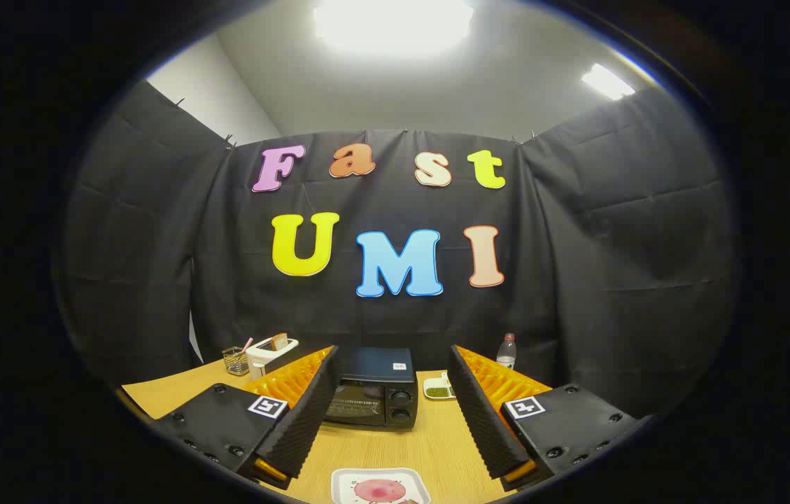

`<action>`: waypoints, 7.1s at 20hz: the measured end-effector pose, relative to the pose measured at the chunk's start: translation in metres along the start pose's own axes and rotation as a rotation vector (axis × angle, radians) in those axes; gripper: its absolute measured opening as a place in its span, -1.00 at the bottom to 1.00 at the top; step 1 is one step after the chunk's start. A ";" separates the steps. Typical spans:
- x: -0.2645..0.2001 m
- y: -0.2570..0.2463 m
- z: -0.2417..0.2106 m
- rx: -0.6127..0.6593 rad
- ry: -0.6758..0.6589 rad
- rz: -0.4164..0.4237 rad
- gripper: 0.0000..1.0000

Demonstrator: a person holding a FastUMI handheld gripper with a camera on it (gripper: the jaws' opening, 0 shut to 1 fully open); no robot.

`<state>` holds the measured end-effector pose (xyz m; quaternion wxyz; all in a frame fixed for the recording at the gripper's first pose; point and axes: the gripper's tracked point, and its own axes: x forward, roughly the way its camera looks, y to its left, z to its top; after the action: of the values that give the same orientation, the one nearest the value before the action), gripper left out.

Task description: Open the toaster oven, put the food inside, and close the toaster oven door.

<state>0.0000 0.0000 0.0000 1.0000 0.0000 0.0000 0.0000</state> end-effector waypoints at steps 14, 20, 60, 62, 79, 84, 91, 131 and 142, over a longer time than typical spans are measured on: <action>-0.005 0.022 0.006 0.018 -0.008 0.030 0.94; 0.016 0.036 0.009 0.026 -0.011 0.038 0.94; 0.241 0.147 -0.194 0.019 0.344 0.041 0.95; 0.237 0.147 -0.195 0.011 0.333 0.047 0.96; 0.153 0.149 -0.222 -0.049 0.427 0.125 0.96; 0.136 0.151 -0.239 -0.061 0.480 0.147 0.96; 0.122 0.152 -0.253 -0.068 0.542 0.159 0.97; -0.024 -0.048 -0.314 0.264 1.355 0.416 0.78; -0.013 -0.034 -0.346 0.331 1.541 0.424 -0.17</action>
<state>-0.0125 -0.0345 -0.3459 0.6851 0.1478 0.6877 0.1894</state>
